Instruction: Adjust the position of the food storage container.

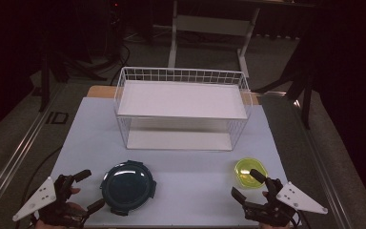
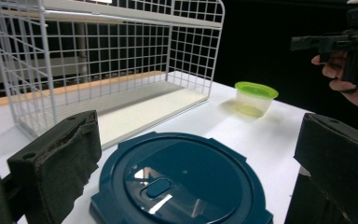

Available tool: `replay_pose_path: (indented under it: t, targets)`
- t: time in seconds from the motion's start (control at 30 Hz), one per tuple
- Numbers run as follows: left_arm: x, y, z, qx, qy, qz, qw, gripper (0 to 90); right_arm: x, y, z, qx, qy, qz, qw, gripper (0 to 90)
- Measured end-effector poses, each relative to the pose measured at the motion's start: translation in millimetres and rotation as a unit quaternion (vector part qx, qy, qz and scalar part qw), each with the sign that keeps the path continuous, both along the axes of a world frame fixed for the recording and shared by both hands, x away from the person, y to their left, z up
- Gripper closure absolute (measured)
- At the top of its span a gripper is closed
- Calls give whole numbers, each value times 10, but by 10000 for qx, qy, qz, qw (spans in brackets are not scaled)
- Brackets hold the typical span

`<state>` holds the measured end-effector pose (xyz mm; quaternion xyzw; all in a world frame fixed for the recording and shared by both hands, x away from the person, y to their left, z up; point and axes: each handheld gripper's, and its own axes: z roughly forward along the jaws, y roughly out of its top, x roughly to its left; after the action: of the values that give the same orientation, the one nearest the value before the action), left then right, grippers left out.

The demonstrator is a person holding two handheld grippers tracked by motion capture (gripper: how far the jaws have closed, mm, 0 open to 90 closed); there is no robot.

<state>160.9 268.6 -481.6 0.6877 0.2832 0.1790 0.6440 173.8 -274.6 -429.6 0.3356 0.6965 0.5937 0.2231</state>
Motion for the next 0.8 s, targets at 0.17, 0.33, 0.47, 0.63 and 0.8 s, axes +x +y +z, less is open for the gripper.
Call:
replay_pose_path:
  t: [0.17,0.33,0.47,0.63,0.8]
  targets:
    - [6,-25,11,39,19,-62,10000,0,-21,7,52,-63,-3,5,10000,136]
    - [15,-48,97,134,-33,-172,9998,0,-21,-21,134,84,96,-14,9999,131]
    - [52,10,193,240,-37,-113,9996,0,-1,-21,175,116,81,-46,9999,131]
    - [100,120,312,317,87,-83,9994,1,-12,-55,240,157,65,-49,9998,131]
    - [167,185,268,269,432,-59,9987,9,-14,-63,217,148,116,-80,9998,131]
